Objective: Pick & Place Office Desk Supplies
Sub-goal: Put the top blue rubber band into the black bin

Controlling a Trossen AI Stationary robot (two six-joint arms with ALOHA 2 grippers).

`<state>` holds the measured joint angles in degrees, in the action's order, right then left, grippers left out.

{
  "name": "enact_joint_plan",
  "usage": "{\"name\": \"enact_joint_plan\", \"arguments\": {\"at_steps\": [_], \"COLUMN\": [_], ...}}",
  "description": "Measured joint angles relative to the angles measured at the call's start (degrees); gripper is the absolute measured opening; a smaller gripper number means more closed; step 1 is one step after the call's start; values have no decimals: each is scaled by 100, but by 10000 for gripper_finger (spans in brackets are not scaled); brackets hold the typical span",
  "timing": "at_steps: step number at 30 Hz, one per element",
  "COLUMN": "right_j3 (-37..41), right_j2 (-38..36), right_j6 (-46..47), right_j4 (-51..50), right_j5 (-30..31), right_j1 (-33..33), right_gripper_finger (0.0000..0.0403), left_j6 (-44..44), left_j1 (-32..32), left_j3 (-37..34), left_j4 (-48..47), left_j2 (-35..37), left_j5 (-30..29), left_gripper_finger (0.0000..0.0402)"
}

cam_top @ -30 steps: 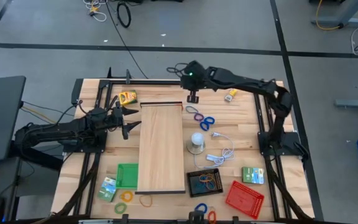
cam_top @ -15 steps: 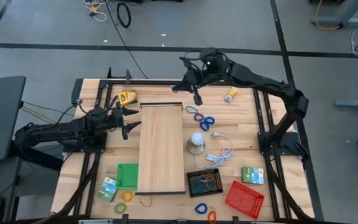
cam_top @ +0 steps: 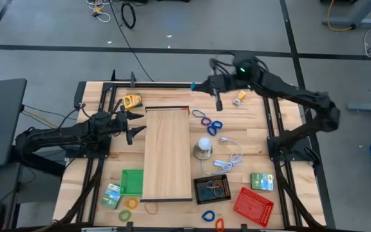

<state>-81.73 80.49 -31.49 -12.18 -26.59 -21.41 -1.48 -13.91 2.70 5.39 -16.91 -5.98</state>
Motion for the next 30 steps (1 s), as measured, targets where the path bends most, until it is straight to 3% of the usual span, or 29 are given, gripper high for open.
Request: {"name": "enact_joint_plan", "arguments": {"at_steps": [7, 14, 21, 30], "right_j3": [2388, 4114, 4819, 4850], "right_j2": [-1602, -2577, -2784, -2603], "right_j6": [600, 1576, 2448, 3679], "right_j4": [1578, 2190, 2189, 2124], "right_j5": [1243, 2523, 3899, 4411], "right_j1": [623, 1594, 3115, 4888], "right_gripper_finger": [0, 0, 0, 0], "left_j6": [50, 105, 121, 165], "left_j1": [2, 2, 2, 0], "left_j3": [0, 0, 0, 0], "left_j4": [-4, -11, -13, -20], "left_j2": [0, 0, 0, -2], "left_j5": [0, 2, 2, -140], "left_gripper_finger": [273, 273, 273, 273]}}
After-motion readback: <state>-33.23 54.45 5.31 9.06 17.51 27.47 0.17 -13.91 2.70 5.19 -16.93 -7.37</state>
